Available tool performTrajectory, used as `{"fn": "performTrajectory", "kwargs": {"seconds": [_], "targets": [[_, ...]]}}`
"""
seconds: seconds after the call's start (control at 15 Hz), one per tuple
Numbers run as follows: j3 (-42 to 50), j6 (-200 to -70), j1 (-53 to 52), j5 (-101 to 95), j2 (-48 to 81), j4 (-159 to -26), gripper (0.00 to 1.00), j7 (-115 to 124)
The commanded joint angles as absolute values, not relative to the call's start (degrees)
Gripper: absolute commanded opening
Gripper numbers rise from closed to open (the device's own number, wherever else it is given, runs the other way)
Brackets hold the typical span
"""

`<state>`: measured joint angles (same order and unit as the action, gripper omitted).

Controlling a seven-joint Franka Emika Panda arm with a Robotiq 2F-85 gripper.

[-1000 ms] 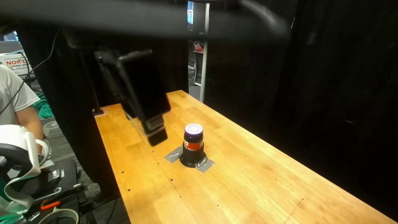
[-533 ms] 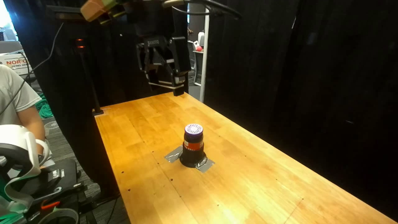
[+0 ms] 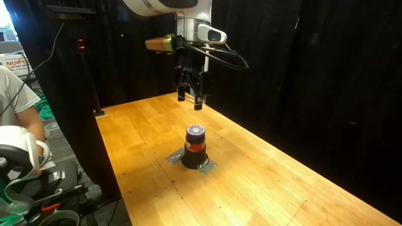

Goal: Put a rubber band around the cup

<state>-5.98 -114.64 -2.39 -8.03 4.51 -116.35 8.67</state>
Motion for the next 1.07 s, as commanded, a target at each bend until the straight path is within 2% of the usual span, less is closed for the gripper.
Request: {"fn": "performTrajectory", "kwargs": {"seconds": [0.0, 1.0], "targets": [[-5.1, -111.8, -3.4, -4.9, 13.2, -107.2, 1.00, 10.0], [-3.2, -112.7, -6.1, -3.1, 30.3, -95.0, 1.00, 14.4]]}}
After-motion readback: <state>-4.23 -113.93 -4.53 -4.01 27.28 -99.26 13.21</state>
